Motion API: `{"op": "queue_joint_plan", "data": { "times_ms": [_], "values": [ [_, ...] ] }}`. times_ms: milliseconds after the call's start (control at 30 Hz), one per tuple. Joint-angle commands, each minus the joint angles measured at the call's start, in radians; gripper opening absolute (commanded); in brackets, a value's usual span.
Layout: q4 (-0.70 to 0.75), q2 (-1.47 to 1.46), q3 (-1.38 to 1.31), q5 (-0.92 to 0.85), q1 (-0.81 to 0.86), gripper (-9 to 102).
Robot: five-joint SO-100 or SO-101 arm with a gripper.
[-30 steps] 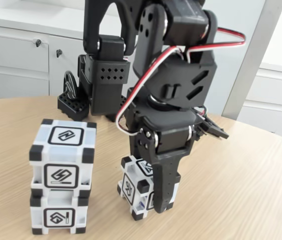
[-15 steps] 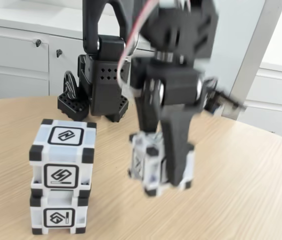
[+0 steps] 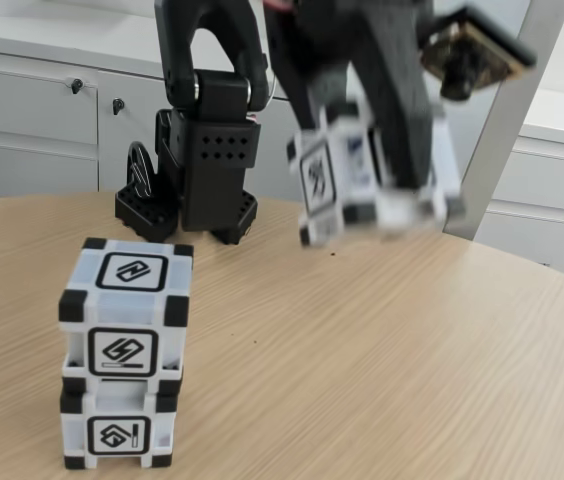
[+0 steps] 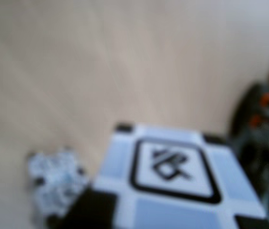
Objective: Stack cubes from left to right.
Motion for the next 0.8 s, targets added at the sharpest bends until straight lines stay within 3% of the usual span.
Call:
{"op": "queue_joint_plan", "data": {
  "times_ms": [0, 767],
  "values": [
    [-0.008, 0.109, -0.025, 0.011, 0.015, 17],
    [-0.012, 0.152, -0.008, -0.101, 0.518, 17]
  ]
}}
